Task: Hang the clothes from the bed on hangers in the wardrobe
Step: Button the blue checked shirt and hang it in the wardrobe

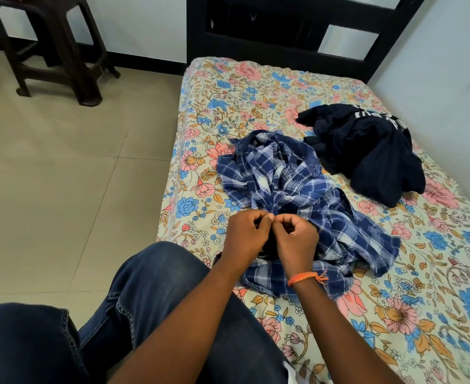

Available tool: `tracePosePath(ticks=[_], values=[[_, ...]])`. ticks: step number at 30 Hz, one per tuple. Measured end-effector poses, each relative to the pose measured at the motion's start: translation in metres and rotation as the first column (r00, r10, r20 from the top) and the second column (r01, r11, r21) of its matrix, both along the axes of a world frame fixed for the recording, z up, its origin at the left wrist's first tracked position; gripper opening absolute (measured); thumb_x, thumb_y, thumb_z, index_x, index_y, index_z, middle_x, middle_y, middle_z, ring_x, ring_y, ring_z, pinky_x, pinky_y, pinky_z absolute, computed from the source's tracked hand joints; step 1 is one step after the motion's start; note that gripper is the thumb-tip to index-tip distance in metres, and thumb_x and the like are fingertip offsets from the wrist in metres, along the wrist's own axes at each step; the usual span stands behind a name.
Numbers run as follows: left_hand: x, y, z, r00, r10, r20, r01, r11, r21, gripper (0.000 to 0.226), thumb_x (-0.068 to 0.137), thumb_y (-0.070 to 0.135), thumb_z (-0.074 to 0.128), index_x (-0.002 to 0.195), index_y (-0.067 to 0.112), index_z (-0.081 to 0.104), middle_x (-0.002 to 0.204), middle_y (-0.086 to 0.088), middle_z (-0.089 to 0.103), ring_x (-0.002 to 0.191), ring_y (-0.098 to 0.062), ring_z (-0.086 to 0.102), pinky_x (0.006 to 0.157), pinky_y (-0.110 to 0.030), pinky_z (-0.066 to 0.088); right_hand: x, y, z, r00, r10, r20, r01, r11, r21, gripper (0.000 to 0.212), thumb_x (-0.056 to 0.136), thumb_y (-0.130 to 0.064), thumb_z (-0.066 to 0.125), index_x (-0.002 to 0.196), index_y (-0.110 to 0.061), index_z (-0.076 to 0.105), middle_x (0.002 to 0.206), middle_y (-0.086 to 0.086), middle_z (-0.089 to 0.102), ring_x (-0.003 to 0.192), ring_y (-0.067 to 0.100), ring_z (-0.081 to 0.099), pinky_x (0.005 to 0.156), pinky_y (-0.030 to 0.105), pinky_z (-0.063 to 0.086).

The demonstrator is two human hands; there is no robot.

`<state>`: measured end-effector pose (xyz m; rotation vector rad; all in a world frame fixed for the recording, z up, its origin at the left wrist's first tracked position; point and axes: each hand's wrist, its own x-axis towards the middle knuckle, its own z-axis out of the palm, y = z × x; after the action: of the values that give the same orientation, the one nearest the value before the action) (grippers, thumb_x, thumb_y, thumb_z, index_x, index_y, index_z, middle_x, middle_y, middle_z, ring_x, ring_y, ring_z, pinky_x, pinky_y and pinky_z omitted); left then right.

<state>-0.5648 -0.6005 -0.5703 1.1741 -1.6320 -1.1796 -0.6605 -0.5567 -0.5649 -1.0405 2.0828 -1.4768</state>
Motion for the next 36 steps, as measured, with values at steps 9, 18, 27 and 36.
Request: tracePosePath(ticks=[9, 18, 27, 36], values=[[-0.006, 0.000, -0.002, 0.993, 0.102, 0.055, -0.106, 0.991, 0.076, 0.029, 0.092, 0.017, 0.058, 0.063, 0.014, 0.058, 0.058, -0.001, 0.057, 0.051, -0.010, 0.045, 0.053, -0.036, 0.044, 0.006, -0.001, -0.002, 1.000, 0.007, 0.012, -0.007, 1.000, 0.011, 0.012, 0.087, -0.006, 0.064, 0.080, -0.013, 0.072, 0.076, -0.004, 0.069, 0.067, 0.005, 0.061, 0.060, 0.016, 0.049], [-0.005, -0.008, -0.006, 0.983, 0.089, -0.161, -0.009, 0.897, 0.441, 0.021, 0.093, 0.016, 0.062, 0.079, 0.001, 0.068, 0.058, -0.001, 0.058, 0.053, -0.012, 0.055, 0.048, -0.022, 0.042, -0.002, -0.001, -0.001, 0.899, 0.028, 0.438, -0.054, 0.997, 0.047, 0.013, 0.090, -0.005, 0.062, 0.082, -0.010, 0.071, 0.084, 0.009, 0.072, 0.081, 0.020, 0.066, 0.081, 0.039, 0.056], [-0.005, -0.002, -0.003, 0.975, -0.121, 0.184, 0.091, 0.982, 0.163, 0.019, 0.092, 0.014, 0.059, 0.074, 0.016, 0.052, 0.064, 0.006, 0.050, 0.055, -0.007, 0.041, 0.052, -0.023, 0.033, -0.025, -0.007, 0.014, 0.970, 0.005, 0.243, -0.055, 0.979, 0.199, 0.012, 0.088, -0.005, 0.066, 0.080, -0.012, 0.072, 0.084, 0.011, 0.075, 0.075, 0.020, 0.071, 0.067, 0.032, 0.059], [-0.001, 0.003, 0.007, 0.951, -0.250, 0.182, 0.227, 0.964, 0.137, 0.049, 0.085, 0.010, 0.064, 0.130, 0.014, 0.046, 0.067, 0.009, 0.050, 0.055, -0.004, 0.048, 0.048, -0.015, 0.034, -0.036, -0.038, 0.033, 0.953, 0.187, -0.240, -0.083, 0.918, 0.389, 0.048, 0.087, -0.036, 0.069, 0.068, 0.007, 0.060, 0.068, 0.025, 0.065, 0.062, 0.036, 0.066, 0.050, 0.043, 0.057]])
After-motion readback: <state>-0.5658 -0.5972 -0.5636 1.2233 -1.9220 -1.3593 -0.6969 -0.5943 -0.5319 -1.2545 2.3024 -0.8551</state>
